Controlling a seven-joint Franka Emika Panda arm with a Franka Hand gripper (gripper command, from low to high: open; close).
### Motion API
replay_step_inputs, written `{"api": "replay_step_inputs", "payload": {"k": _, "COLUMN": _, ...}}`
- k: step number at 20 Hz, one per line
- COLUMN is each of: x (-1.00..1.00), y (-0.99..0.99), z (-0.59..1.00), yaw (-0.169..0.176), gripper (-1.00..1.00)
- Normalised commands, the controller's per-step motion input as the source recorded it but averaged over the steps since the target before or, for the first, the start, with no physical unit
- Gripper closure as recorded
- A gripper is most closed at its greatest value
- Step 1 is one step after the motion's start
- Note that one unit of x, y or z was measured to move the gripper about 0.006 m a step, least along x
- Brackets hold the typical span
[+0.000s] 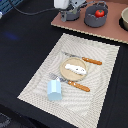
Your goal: Interact with the objects in diverse but meaningful ways.
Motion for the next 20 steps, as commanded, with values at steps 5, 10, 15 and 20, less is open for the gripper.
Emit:
{"api": "replay_step_inputs", "payload": {"k": 5, "x": 0.00, "y": 0.45, "z": 0.03, "yaw": -0.078, "gripper": -1.00}}
{"api": "replay_step_inputs", "payload": {"k": 10, "x": 0.03, "y": 0.43, "z": 0.08, "yaw": -0.077, "gripper": -1.00}}
{"api": "replay_step_inputs", "payload": {"k": 15, "x": 0.09, "y": 0.48, "z": 0.05, "yaw": -0.078, "gripper": -1.00}}
{"api": "replay_step_inputs", "payload": {"k": 20, "x": 0.25, "y": 0.46, "z": 0.01, "yaw": -0.097, "gripper": -1.00}}
